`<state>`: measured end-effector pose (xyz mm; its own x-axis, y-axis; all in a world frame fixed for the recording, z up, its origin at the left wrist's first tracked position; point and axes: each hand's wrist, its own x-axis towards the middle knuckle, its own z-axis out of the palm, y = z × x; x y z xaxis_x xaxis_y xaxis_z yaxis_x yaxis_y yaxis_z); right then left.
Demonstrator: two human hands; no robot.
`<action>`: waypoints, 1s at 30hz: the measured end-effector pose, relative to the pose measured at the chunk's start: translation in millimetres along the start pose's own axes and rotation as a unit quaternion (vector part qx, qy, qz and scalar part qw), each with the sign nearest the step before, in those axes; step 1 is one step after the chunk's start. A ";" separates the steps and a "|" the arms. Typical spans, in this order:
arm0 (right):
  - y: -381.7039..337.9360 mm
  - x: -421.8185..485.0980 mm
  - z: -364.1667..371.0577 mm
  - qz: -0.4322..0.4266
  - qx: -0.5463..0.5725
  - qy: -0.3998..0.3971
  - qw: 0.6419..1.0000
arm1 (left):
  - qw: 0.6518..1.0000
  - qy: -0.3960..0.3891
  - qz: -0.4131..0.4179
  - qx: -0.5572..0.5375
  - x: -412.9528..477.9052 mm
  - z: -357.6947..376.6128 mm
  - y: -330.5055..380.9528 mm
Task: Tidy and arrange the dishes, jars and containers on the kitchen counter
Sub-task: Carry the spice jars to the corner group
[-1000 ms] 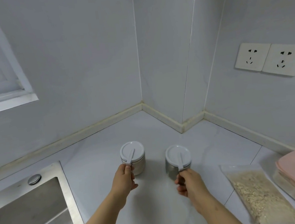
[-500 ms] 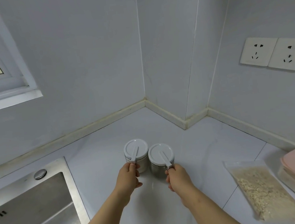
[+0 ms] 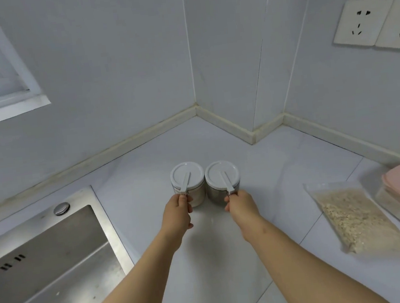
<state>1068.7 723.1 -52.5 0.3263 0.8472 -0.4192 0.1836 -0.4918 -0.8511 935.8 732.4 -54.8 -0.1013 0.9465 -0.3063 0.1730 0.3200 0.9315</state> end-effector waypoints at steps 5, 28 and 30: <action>4.2 -16.0 0.8 0.007 0.045 0.006 0.999 | 1.000 -0.005 0.008 0.000 -4.9 -1.7 -6.2; 86.6 -167.7 -71.4 0.022 0.378 0.285 0.881 | 0.968 -0.229 0.104 0.003 -122.0 54.0 -0.7; 103.1 -192.0 -89.0 0.021 0.397 0.322 0.859 | 0.955 -0.274 0.109 0.016 -149.1 70.3 0.4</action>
<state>1107.5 491.9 -31.7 0.8094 0.4204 -0.4101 -0.4474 -0.0109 -0.8943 1019.8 594.3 -22.6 0.4666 0.8680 -0.1698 0.1618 0.1049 0.9812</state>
